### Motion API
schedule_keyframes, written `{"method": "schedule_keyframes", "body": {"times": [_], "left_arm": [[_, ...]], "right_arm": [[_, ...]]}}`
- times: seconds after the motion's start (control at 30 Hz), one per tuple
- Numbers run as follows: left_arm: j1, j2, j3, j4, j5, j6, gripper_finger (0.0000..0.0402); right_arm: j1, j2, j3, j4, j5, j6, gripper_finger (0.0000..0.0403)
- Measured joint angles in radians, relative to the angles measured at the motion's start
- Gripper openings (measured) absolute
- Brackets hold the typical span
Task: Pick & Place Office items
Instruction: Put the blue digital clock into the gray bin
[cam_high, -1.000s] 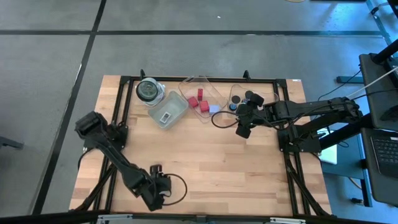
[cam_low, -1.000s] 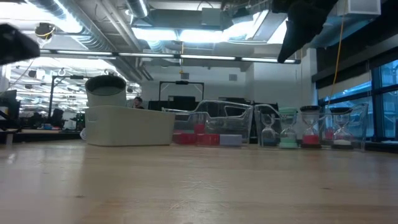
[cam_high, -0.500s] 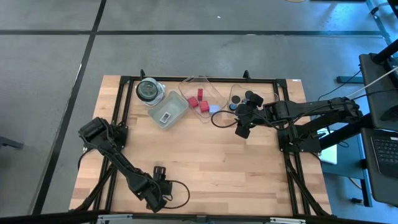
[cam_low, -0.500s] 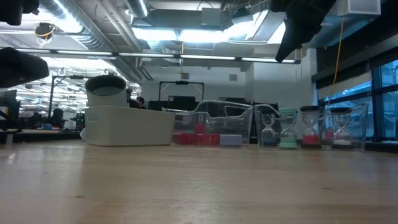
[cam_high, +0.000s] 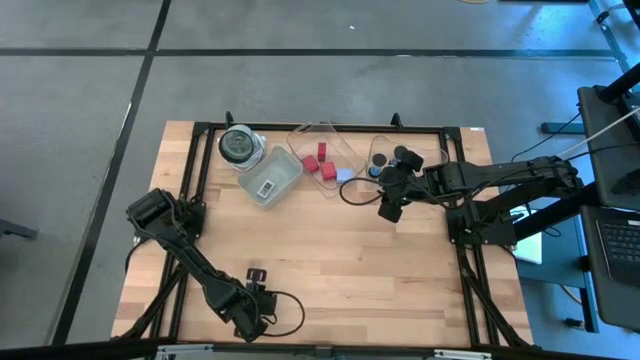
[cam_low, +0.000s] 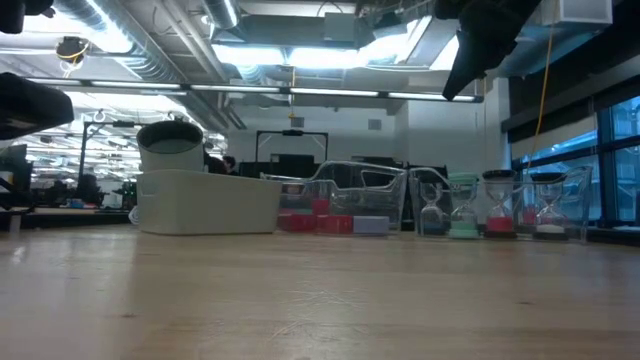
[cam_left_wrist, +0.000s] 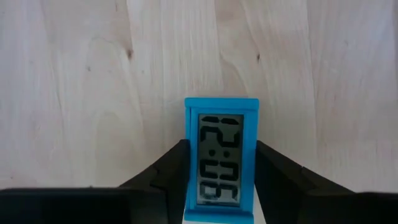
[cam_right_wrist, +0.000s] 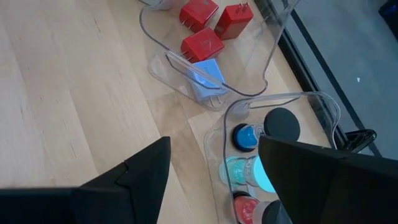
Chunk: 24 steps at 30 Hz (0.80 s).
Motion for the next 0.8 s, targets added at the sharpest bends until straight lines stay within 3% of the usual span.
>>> {"method": "schedule_keyframes", "body": {"times": [0.4, 0.6, 0.8], "left_arm": [[0.020, -0.048, 0.108, -0.086, -0.212, 0.202, 0.0141], [0.075, -0.111, 0.124, -0.098, -0.364, 0.325, 0.0141], [0.162, -0.179, 0.124, -0.109, -0.508, 0.333, 0.0141]], "right_arm": [[0.000, 0.000, 0.000, 0.000, 0.000, -0.006, 0.0249], [0.000, 0.000, 0.000, 0.000, 0.000, -0.007, 0.0249], [0.000, 0.000, 0.000, 0.000, 0.001, -0.007, 0.0249]]}}
